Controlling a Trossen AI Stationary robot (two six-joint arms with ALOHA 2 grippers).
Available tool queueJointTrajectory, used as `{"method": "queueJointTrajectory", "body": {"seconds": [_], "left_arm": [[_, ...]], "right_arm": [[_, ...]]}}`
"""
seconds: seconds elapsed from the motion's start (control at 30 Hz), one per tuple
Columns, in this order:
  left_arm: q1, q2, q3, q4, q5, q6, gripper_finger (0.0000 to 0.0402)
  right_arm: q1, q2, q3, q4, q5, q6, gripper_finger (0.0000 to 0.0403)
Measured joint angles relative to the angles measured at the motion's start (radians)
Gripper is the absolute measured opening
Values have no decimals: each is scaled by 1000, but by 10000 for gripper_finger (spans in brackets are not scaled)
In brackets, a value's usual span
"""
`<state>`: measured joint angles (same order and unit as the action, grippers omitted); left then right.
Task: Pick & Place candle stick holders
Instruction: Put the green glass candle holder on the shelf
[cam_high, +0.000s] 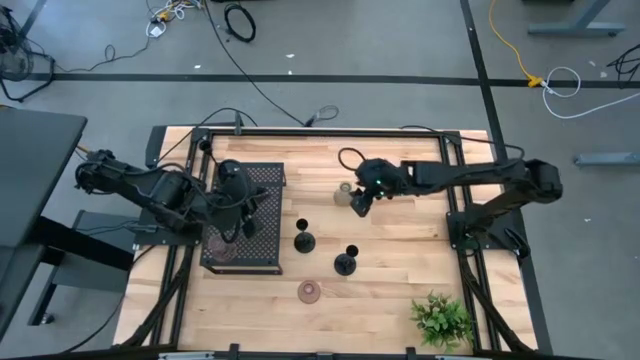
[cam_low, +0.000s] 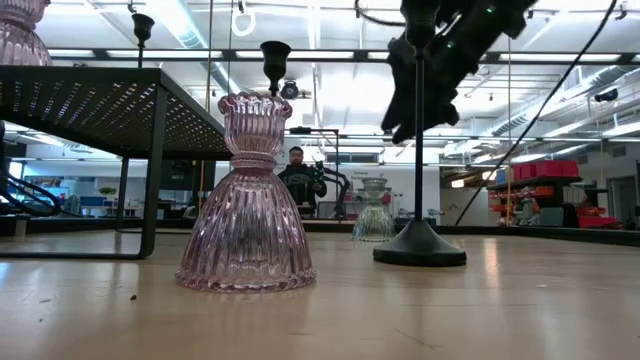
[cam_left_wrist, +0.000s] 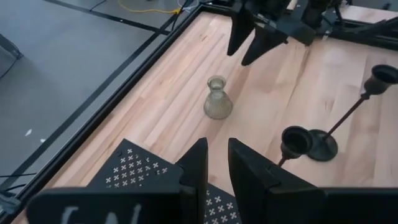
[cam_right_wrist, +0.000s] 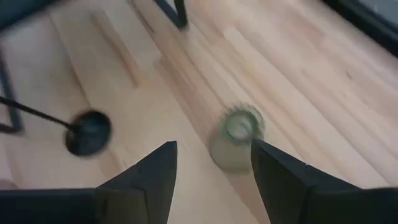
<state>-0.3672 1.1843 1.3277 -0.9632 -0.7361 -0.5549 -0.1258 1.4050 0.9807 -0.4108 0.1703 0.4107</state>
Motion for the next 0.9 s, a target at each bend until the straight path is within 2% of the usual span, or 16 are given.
{"method": "queueJointTrajectory", "body": {"seconds": [0.23,0.5,0.7,0.9], "left_arm": [[0,0,0,53,0,2,64],[-1,0,0,109,27,24,64],[5,0,0,130,25,25,64],[5,0,0,138,26,25,64]], "right_arm": [[16,-10,-184,288,35,14,225],[15,-8,-321,449,103,16,282],[9,33,-372,533,103,-1,313],[-8,126,-373,667,105,-31,314]]}}
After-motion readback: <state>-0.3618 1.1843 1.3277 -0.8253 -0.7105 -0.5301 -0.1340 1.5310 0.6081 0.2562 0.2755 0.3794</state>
